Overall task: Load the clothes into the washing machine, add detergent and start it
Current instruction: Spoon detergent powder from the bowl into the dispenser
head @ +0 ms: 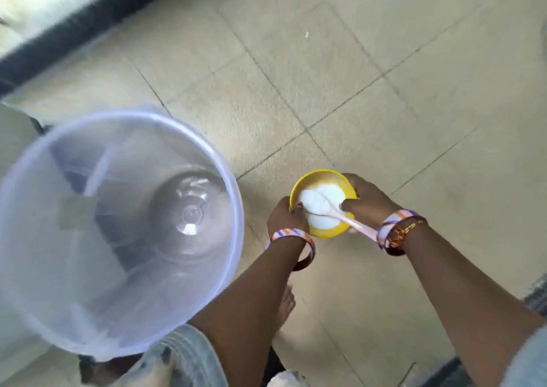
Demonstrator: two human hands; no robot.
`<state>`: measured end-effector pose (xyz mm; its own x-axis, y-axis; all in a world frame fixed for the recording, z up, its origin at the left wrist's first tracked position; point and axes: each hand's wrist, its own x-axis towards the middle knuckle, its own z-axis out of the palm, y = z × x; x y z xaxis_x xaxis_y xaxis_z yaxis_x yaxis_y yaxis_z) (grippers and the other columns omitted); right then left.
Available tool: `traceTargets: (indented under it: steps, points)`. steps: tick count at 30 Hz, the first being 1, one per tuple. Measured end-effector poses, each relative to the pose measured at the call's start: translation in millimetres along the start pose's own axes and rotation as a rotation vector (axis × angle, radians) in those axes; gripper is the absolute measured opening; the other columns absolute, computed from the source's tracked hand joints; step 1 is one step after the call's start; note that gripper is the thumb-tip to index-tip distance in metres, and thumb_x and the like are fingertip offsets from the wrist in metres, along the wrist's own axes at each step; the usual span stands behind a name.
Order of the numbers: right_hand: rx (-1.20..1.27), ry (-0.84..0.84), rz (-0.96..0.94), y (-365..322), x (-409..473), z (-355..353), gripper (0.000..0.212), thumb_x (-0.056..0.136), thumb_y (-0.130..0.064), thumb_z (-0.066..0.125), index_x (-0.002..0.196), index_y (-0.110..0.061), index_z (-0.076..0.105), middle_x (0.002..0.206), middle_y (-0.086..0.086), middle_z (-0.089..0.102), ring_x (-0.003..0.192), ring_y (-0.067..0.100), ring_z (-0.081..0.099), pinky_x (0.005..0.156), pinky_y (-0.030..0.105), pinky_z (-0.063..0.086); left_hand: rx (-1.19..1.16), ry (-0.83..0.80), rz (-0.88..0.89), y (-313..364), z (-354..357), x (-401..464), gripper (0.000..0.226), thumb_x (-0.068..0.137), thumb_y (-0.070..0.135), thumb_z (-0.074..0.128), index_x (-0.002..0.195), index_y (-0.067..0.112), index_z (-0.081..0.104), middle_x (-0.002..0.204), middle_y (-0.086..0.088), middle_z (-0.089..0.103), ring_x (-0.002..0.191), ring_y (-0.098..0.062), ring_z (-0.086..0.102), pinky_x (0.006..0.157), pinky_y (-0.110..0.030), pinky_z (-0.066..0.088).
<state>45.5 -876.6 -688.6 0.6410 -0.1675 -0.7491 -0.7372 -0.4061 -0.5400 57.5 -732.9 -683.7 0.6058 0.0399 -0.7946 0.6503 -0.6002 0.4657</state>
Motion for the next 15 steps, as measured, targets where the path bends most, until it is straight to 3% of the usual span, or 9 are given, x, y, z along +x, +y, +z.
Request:
traceTargets:
  steps: [2, 4, 7, 10, 11, 13, 15]
  points:
    - [0.033, -0.044, -0.007, -42.7, -30.5, -33.6, 0.047, 0.081, 0.002, 0.051, 0.117, -0.028, 0.045, 0.105, 0.005, 0.055, 0.087, 0.032, 0.060, 0.060, 0.037, 0.053, 0.031, -0.017, 0.066, 37.8, -26.9, -26.9, 0.027, 0.094, 0.013, 0.041, 0.114, 0.003, 0.058, 0.121, -0.018, 0.060, 0.115, -0.031, 0.054, 0.088, -0.030, 0.041]
    - [0.014, -0.120, -0.051, -92.2, -67.6, -63.4, 0.048, 0.074, -0.004, 0.060, 0.119, -0.016, 0.047, 0.101, 0.007, 0.056, 0.083, 0.029, 0.059, 0.057, 0.033, 0.052, 0.041, -0.022, 0.102, 70.8, -60.5, -57.2, 0.026, 0.091, 0.007, 0.043, 0.111, -0.001, 0.057, 0.121, -0.021, 0.060, 0.113, -0.033, 0.056, 0.090, -0.031, 0.044]
    - [-0.182, -0.170, -0.091, -159.2, -121.1, -95.4, 0.056, 0.057, -0.025, 0.059, 0.112, -0.015, 0.055, 0.090, 0.007, 0.062, 0.073, 0.022, 0.059, 0.053, 0.026, 0.047, 0.022, -0.023, 0.144, 109.2, -119.5, -101.6, 0.032, 0.091, 0.004, 0.048, 0.121, -0.004, 0.054, 0.128, -0.021, 0.056, 0.118, -0.032, 0.056, 0.097, -0.034, 0.047]
    - [-0.313, -0.185, -0.104, -222.2, -171.0, -108.9, 0.012, 0.076, -0.022, 0.063, 0.086, -0.016, 0.062, 0.072, 0.000, 0.063, 0.048, 0.008, 0.057, 0.048, 0.017, 0.040, -0.109, 0.013, 0.151, 136.5, -187.2, -147.2, 0.037, 0.093, 0.004, 0.048, 0.128, -0.005, 0.049, 0.131, -0.019, 0.054, 0.121, -0.032, 0.053, 0.102, -0.036, 0.044]
    - [-0.347, -0.162, -0.136, -241.7, -183.6, -109.5, 0.005, 0.082, -0.015, 0.058, 0.079, -0.016, 0.062, 0.068, 0.000, 0.063, 0.040, 0.004, 0.052, 0.044, 0.015, 0.038, -0.166, 0.032, 0.147, 143.0, -204.0, -161.0, 0.034, 0.093, 0.002, 0.047, 0.125, -0.007, 0.051, 0.127, -0.022, 0.056, 0.118, -0.035, 0.055, 0.101, -0.039, 0.045]
    - [-0.424, -0.068, -0.254, -292.5, -213.4, -104.4, 0.018, 0.085, -0.007, 0.053, 0.072, -0.016, 0.061, 0.062, 0.000, 0.060, 0.032, 0.001, 0.044, 0.038, 0.013, 0.035, -0.414, 0.031, 0.138, 155.2, -248.5, -191.0, 0.020, 0.089, -0.008, 0.045, 0.105, -0.013, 0.056, 0.108, -0.028, 0.056, 0.102, -0.042, 0.060, 0.095, -0.051, 0.047]
    - [-0.542, 0.070, -0.422, -342.7, -244.0, -92.4, 0.022, 0.085, -0.010, 0.052, 0.066, -0.021, 0.058, 0.063, 0.000, 0.062, 0.039, 0.002, 0.050, 0.042, 0.015, 0.038, -0.579, 0.055, 0.164, 163.9, -292.8, -219.5, 0.010, 0.087, -0.012, 0.045, 0.089, -0.011, 0.055, 0.101, -0.025, 0.056, 0.086, -0.038, 0.063, 0.087, -0.052, 0.051]
